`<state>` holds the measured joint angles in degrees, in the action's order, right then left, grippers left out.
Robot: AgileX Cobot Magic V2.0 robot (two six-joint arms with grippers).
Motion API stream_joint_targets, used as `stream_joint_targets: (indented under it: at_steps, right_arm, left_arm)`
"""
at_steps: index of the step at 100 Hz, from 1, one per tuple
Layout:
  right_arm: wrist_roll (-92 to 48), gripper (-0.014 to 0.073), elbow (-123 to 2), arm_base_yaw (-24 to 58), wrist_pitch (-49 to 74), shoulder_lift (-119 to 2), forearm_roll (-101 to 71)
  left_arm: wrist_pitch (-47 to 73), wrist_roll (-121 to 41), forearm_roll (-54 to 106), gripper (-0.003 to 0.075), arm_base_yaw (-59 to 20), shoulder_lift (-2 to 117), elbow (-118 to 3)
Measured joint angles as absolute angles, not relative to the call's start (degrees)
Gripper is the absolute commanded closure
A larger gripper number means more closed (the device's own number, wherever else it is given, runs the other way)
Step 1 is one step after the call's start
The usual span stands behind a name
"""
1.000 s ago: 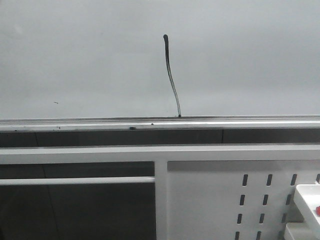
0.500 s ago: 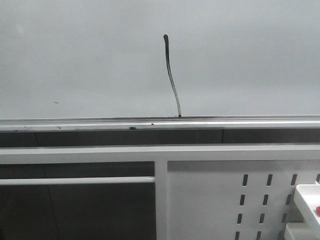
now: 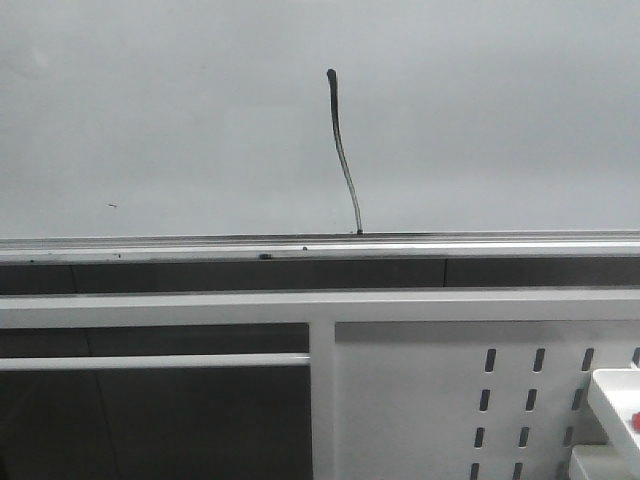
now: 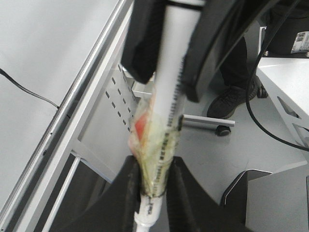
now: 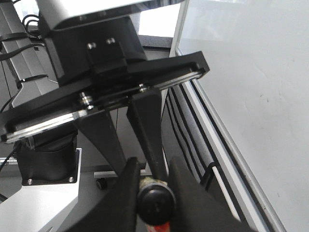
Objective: Write number 1 on whiteboard
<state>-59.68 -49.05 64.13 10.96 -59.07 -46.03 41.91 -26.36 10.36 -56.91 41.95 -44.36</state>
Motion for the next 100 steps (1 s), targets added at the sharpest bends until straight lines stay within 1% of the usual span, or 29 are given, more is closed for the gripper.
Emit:
stream_joint_targets:
  at_steps: [20,27,34,38,39,41,42,46,49,53,57,66,69,73,78,81,83,84,85,86,87,88,91,96,100]
  right_arm:
    - [-59.53,0.0669,-49.05,64.13,11.09,-59.07,-46.03]
    - [-59.53,0.0634,-49.05,64.13,11.09,-59.07,-46.03]
    - [-59.53,0.0536,-49.05,64.13,11.09,-59.07,-46.03]
    - [-59.53,0.0442,-49.05,64.13,11.09,-59.07,-46.03]
    - [-59.53,0.0407,-49.05,64.13,11.09,-59.07,-46.03]
    - [-59.53,0.0372,-49.05,64.13,10.98,-59.07,-46.03]
    - [-59.53,0.0336,-49.05,64.13,10.98,-59.07,-46.03]
    - [-59.67,0.0237,-49.05,64.13,10.88,-59.07,-46.03]
    - [-59.67,0.0183,-49.05,64.13,10.64,-58.97,-46.03]
    - [-59.75,0.0125,-49.05,64.13,10.52,-58.71,-45.92]
    - [-59.75,0.0107,-49.05,64.13,10.39,-58.09,-45.92]
    - [-59.75,0.0127,-49.05,64.13,9.68,-55.91,-45.81]
    - [-59.75,0.0149,-49.05,64.13,9.36,-55.02,-45.81]
    - [-59.8,0.0202,-49.05,64.13,8.9,-53.57,-45.81]
    - [-59.8,0.0296,-49.05,64.13,8.38,-51.72,-45.81]
    - [-59.8,0.0384,-48.91,64.13,7.76,-50.62,-45.81]
    - [-59.8,0.0424,-48.78,64.13,7.45,-49.74,-45.81]
    - [-59.8,0.0466,-48.5,64.13,7.39,-49.42,-45.81]
    - [-59.8,0.0489,-48.39,64.13,7.37,-48.76,-45.81]
    - [-59.8,0.0534,-48.26,64.13,7.28,-48.43,-45.81]
    - [-59.8,0.0557,-47.98,64.13,7.08,-47.76,-45.81]
    - [-59.8,0.0603,-47.84,64.13,6.92,-47.42,-45.81]
    - [-59.8,0.0669,-46.89,64.13,6.65,-46.05,-45.81]
    - [-59.8,0.0643,-45.08,64.13,5.86,-43.2,-45.81]
    - [-59.8,0.0641,-43.42,64.13,5.03,-41.4,-45.81]
  left_arm:
    - [42.18,-26.39,10.36,0.074,-56.91,41.95,-44.49]
    - [42.18,-26.49,10.36,0.074,-56.91,41.95,-44.49]
    - [42.18,-26.49,10.36,0.074,-56.91,41.95,-44.49]
    - [42.18,-26.49,10.47,0.074,-56.91,41.95,-44.49]
    - [42.18,-26.49,10.6,0.074,-56.91,41.95,-44.49]
    - [42.18,-26.49,10.71,0.074,-56.91,41.95,-44.49]
    - [42.18,-26.33,10.84,0.074,-56.91,41.95,-44.49]
    - [42.18,-25.93,10.94,0.074,-56.91,41.95,-44.49]
    - [41.68,-25.79,10.94,0.074,-56.91,41.95,-44.49]
    - [40.8,-25.68,10.94,0.074,-56.91,41.95,-44.3]
    - [39.26,-25.54,10.94,0.074,-56.91,41.95,-44.05]
    - [33.81,-25.32,10.94,0.074,-56.91,41.95,-42.66]
    - [31.66,-25.17,10.98,0.074,-56.91,42.04,-42.07]
    - [28.04,-25.03,10.98,0.074,-56.91,42.32,-41.11]
    - [23.54,-24.51,10.98,0.074,-56.91,43.1,-39.92]
    - [20.97,-24.36,11.09,0.074,-56.91,43.66,-39.1]
    - [19.05,-24.23,11.08,0.074,-56.91,44.18,-38.79]
    - [17.78,-24.25,11.19,0.074,-56.91,44.36,-38.48]
    - [17.78,-24.25,11.17,0.074,-56.91,44.56,-38.32]
    - [16.49,-24.21,11.21,0.074,-56.91,44.97,-38.04]
    - [15.19,-24.1,11.31,0.074,-56.91,45.19,-37.9]
    - [14.55,-24.11,11.45,0.074,-56.91,45.66,-37.64]
    - [11.23,-24.07,12.02,0.074,-56.91,46.66,-37.17]
    - [6.4,-23.97,14.07,0.074,-56.91,48.65,-36.56]
    - [2.91,-23.82,16.96,0.074,-56.91,50.54,-36.27]
